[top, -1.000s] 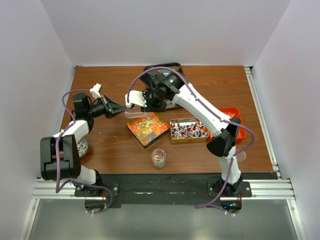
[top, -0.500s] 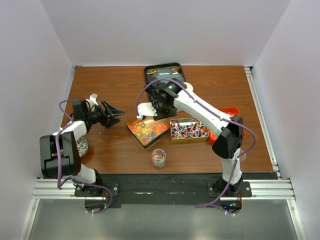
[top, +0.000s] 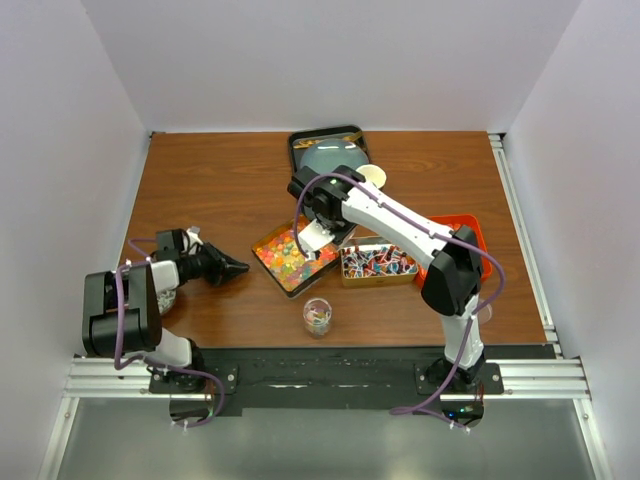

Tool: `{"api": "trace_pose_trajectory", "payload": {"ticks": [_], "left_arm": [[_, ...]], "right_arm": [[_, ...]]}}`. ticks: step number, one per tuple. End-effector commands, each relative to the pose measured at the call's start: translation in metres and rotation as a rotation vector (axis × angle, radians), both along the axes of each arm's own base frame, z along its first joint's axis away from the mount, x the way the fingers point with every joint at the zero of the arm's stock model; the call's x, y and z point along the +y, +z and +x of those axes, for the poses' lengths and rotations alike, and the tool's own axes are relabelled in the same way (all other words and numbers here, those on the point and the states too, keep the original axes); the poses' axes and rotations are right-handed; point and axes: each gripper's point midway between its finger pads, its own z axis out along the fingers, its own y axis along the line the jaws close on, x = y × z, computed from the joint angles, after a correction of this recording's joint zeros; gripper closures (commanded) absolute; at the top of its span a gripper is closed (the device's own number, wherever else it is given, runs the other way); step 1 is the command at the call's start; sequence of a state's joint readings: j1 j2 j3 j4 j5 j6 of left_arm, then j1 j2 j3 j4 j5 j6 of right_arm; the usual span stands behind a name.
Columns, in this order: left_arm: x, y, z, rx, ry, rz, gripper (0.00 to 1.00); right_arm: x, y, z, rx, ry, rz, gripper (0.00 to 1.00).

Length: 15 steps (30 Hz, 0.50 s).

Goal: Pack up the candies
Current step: Scoop the fake candies from the storage box.

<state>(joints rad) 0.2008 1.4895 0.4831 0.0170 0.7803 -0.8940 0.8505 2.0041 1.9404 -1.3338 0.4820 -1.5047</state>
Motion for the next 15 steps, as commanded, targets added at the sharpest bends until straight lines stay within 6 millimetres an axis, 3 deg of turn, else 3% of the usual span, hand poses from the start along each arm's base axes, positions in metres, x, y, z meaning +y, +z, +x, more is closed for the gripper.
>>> {"api": "trace_pose_trajectory", "payload": {"ticks": [1, 10, 15], "left_arm": [[0.000, -0.006, -0.008, 0.024, 0.024, 0.006, 0.99], [-0.005, -0.017, -0.020, 0.056, 0.005, 0.018, 1.00], [-0.010, -0.018, -0.021, 0.056, -0.001, 0.018, 1.00]], "right_arm": [[0.010, 0.013, 0.014, -0.050, 0.158, -0.144, 1.00], [0.025, 0.009, 0.028, -0.075, 0.176, -0.165, 1.00], [0.024, 0.001, 0.029, -0.094, 0.182, -0.202, 1.00]]}}
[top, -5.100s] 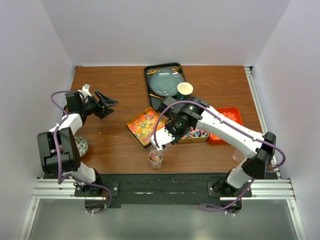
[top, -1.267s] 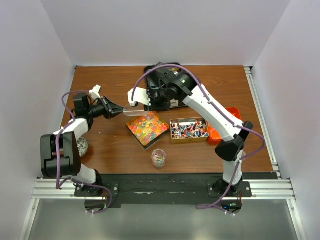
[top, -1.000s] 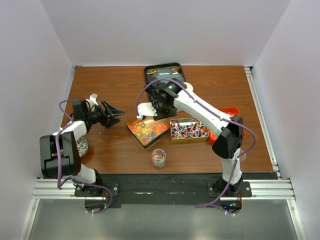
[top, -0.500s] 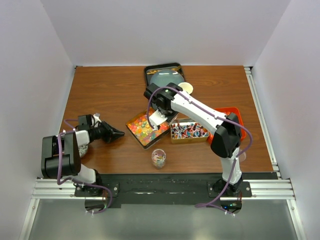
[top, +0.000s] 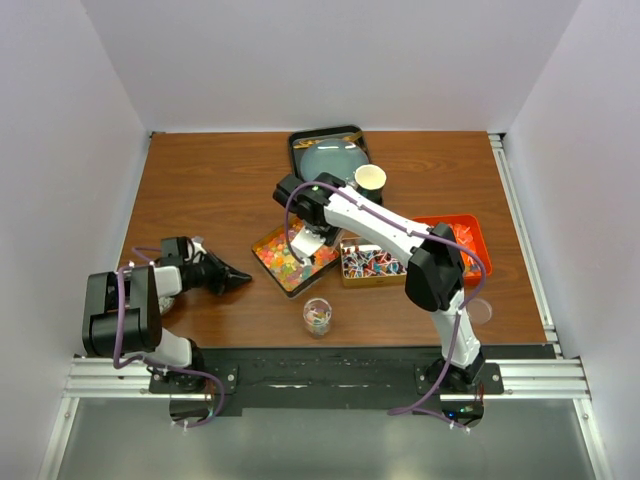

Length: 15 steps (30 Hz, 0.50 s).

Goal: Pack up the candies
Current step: Scoop the fake candies from the storage box.

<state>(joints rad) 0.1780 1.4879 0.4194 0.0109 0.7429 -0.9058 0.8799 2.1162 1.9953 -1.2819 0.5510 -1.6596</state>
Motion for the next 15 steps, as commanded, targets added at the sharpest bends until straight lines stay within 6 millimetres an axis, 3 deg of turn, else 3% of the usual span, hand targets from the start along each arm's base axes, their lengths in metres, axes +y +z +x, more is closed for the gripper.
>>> {"api": "trace_pose_trajectory", "payload": {"ticks": [1, 11, 15], "left_arm": [[-0.005, 0.001, 0.001, -0.024, -0.007, 0.006, 1.00], [-0.017, -0.005, -0.008, -0.008, -0.060, 0.018, 1.00], [-0.020, -0.008, -0.010, -0.007, -0.081, 0.026, 1.00]], "right_arm": [[-0.003, 0.021, 0.009, -0.102, 0.037, -0.077, 1.00], [0.023, -0.003, 0.000, -0.180, 0.061, -0.099, 1.00], [0.030, -0.015, -0.020, -0.129, 0.051, -0.083, 1.00]]}}
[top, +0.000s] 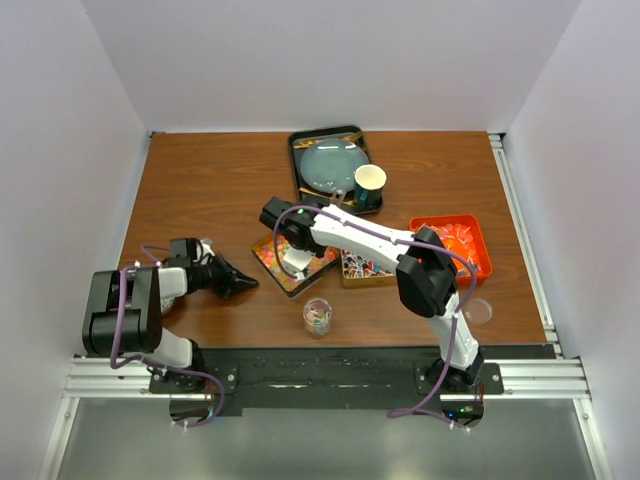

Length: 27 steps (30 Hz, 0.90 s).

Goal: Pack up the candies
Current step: Scoop the fake candies from the storage box.

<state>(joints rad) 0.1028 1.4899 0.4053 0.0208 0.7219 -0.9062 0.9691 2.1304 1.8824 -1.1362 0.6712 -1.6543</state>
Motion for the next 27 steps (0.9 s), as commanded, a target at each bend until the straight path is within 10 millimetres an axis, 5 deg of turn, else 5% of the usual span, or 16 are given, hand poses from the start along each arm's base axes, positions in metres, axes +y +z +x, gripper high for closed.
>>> {"api": "trace_pose_trajectory", "payload": {"ticks": [1, 11, 21, 27], "left_arm": [[-0.004, -0.004, -0.001, -0.011, -0.018, 0.011, 1.00], [-0.012, -0.007, -0.005, -0.009, -0.046, 0.018, 1.00], [-0.013, -0.003, -0.002, -0.032, -0.049, 0.026, 1.00], [-0.012, 0.007, 0.008, -0.081, -0.053, 0.029, 0.98]], "right_arm": [[0.000, 0.000, -0.016, -0.002, -0.019, -0.039, 1.00], [0.007, -0.040, -0.064, 0.186, -0.164, 0.016, 1.00], [0.029, -0.076, -0.081, 0.309, -0.358, 0.194, 1.00], [0.018, -0.089, -0.077, 0.406, -0.551, 0.328, 1.00]]}}
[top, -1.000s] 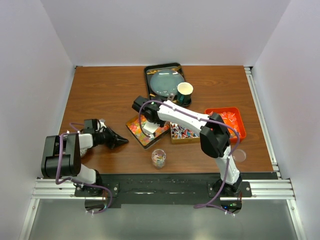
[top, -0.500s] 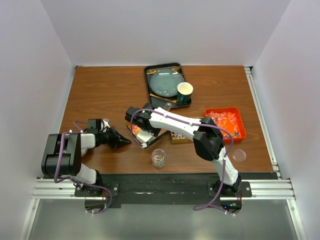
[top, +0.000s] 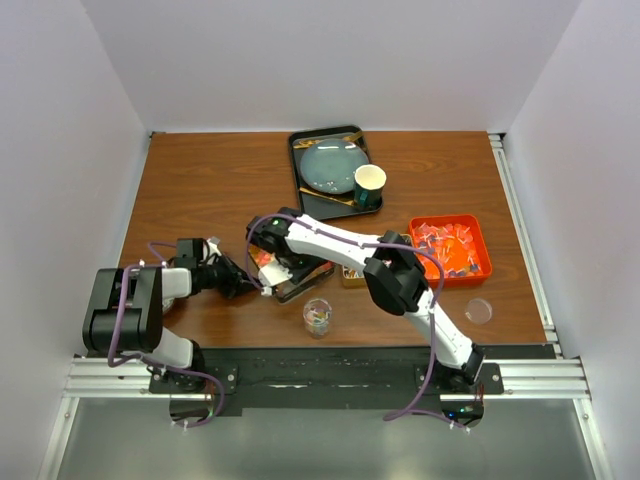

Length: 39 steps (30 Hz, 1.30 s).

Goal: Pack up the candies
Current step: Scoop the fake candies from the storage box, then place the fake candies in the packing bottle.

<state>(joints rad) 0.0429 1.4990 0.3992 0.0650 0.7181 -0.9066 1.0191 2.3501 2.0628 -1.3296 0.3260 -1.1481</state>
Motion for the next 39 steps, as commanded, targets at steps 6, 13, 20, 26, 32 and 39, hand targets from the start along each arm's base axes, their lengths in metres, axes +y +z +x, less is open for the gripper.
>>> {"api": "trace_pose_trajectory", "payload": {"ticks": [6, 13, 20, 26, 32, 39], "left_arm": [[0.003, 0.024, 0.026, -0.112, -0.018, 0.029, 0.80], [0.019, 0.044, 0.038, -0.170, -0.050, 0.041, 0.62], [0.034, 0.056, 0.045, -0.242, -0.049, 0.077, 0.43], [0.033, 0.079, 0.058, -0.378, -0.077, 0.067, 0.26], [0.039, 0.079, 0.066, -0.382, -0.051, 0.069, 0.25], [0.042, 0.085, 0.086, -0.417, -0.026, 0.055, 0.26]], "right_arm": [[-0.009, 0.012, 0.004, 0.154, -0.275, 0.318, 1.00], [-0.021, 0.032, 0.007, 0.157, -0.308, 0.432, 1.00], [-0.039, 0.046, 0.009, 0.132, -0.352, 0.505, 1.00], [-0.058, 0.085, 0.003, 0.084, -0.304, 0.530, 1.00], [-0.089, 0.120, -0.019, 0.056, -0.230, 0.493, 1.00], [-0.122, 0.137, -0.042, 0.004, -0.108, 0.328, 1.00]]}}
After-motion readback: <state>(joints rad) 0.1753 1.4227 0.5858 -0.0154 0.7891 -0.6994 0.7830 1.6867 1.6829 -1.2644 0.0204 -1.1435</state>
